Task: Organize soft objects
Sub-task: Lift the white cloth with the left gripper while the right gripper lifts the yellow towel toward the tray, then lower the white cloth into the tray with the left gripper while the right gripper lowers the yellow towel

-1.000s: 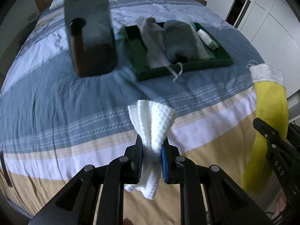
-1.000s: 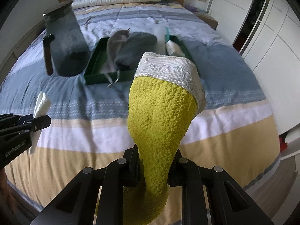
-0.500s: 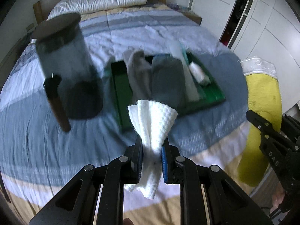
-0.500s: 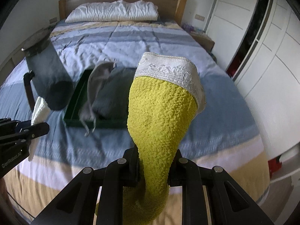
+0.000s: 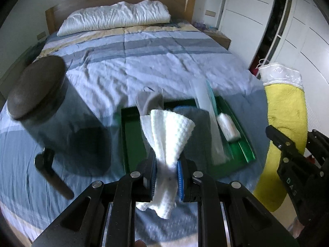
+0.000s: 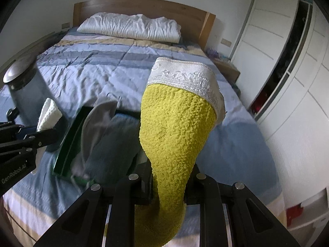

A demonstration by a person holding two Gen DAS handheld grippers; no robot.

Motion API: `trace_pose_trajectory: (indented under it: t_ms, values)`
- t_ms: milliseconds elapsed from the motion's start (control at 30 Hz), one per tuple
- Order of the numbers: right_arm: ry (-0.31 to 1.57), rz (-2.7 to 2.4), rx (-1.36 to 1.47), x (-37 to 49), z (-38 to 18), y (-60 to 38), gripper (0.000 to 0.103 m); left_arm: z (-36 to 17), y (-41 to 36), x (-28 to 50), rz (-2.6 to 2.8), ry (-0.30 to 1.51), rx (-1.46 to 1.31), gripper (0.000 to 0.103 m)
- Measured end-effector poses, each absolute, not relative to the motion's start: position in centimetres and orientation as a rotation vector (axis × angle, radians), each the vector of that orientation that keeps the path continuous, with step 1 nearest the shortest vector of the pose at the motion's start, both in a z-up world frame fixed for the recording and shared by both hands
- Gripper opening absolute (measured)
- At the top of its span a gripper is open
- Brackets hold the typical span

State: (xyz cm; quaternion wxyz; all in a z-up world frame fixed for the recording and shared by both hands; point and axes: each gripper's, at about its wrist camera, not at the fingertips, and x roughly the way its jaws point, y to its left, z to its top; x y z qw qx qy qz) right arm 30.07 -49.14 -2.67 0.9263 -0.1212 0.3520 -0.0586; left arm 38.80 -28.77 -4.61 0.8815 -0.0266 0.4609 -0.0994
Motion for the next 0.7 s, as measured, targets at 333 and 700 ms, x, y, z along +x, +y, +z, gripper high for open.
trace_pose_trajectory:
  t_ms: [333,700]
  values:
    - [0.677,-0.113,-0.283,35.9,-4.4,-48.0,0.020,-5.7,-29.2,41.8,-0.150,0.937,-0.052,0.014]
    - [0.664,-0.100,-0.325,39.5,-6.0,-46.9,0.020,-7.0,-29.5,43.0,-0.120,0.942,-0.053,0.014]
